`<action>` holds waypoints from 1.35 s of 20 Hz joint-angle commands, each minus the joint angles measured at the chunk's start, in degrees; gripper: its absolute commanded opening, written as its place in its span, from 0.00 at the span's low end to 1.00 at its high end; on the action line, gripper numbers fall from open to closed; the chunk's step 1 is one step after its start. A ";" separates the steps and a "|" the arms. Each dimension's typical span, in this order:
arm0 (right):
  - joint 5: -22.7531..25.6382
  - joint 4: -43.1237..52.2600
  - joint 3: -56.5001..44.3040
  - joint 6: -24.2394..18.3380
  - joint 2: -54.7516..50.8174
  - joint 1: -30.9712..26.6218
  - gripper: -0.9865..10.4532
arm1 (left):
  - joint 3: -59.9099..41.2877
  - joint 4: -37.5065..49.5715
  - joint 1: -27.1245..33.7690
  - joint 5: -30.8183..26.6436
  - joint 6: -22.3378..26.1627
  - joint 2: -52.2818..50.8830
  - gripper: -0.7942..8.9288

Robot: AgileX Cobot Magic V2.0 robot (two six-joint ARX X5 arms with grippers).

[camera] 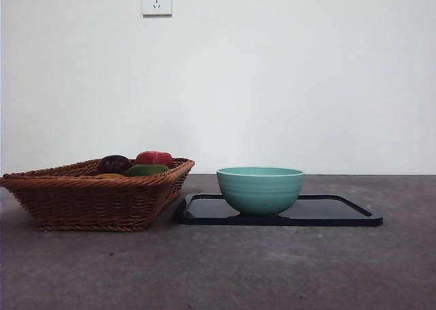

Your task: Pick up the wifruite, put it on the bowl, pick up the plate, put it on desk

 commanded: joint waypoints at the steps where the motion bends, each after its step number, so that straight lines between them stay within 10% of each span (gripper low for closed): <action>1: 0.09 1.11 0.24 0.44 0.11 0.37 0.60 | -0.24 -1.51 -0.57 4.46 3.65 -1.70 0.66; 5: 0.04 2.23 0.24 0.46 0.13 0.37 0.60 | -6.03 -0.46 -0.59 11.58 6.19 -7.76 0.66; 27: -2.99 4.02 0.81 1.92 16.81 0.37 0.60 | -22.73 2.82 -0.94 11.69 6.51 -37.00 0.66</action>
